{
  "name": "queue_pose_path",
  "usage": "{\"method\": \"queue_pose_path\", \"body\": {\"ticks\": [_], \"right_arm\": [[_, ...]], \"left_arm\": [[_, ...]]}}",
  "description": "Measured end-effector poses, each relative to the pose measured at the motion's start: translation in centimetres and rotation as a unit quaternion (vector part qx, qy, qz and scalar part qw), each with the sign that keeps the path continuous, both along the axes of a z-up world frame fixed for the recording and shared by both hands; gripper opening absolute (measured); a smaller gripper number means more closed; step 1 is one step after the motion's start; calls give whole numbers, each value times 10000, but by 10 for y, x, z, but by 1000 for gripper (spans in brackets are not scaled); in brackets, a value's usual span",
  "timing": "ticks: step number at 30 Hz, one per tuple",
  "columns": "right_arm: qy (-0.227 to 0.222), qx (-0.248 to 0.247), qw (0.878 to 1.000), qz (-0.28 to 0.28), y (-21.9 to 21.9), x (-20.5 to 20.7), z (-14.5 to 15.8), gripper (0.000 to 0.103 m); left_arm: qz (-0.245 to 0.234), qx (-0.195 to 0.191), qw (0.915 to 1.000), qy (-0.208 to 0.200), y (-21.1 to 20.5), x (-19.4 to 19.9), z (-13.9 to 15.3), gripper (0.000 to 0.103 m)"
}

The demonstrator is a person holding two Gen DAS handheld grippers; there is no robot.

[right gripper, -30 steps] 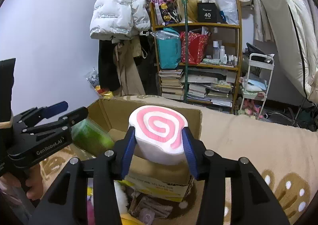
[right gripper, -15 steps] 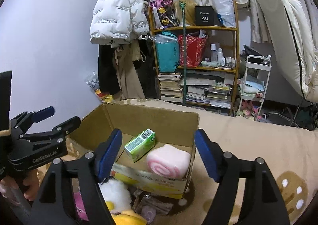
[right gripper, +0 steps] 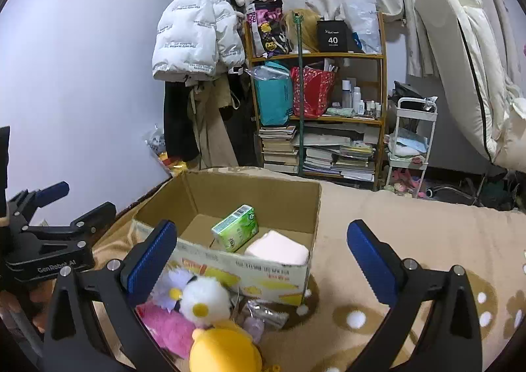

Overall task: Organize soft objects
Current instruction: 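Move both tools back toward the remaining plush toys and black tissue pack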

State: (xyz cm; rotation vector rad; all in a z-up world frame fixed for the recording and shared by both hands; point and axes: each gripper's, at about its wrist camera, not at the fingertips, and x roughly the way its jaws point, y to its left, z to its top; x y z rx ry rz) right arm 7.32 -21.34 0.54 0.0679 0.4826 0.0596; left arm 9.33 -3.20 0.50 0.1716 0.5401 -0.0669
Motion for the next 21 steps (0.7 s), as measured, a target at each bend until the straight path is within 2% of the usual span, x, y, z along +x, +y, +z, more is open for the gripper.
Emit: {"method": "queue_pose_path", "body": {"ticks": [6,9,15,21], "right_arm": [[45,-180,9998,54,6,-20,1,103],[58,-207,9997,73,8,-28,3,103],[123,-212,9997,58,10,-42,5,103],[120,-250,9991,-315,6,-56,8,103]], "left_arm": [[53,-5,9993,366,11,-23,-5,101],[75,109,9992,388,11,-35,-5,101],[115,56,9984,548,18,-54,-6,101],[140,22,9975,690,23,-64,-5,101]]}}
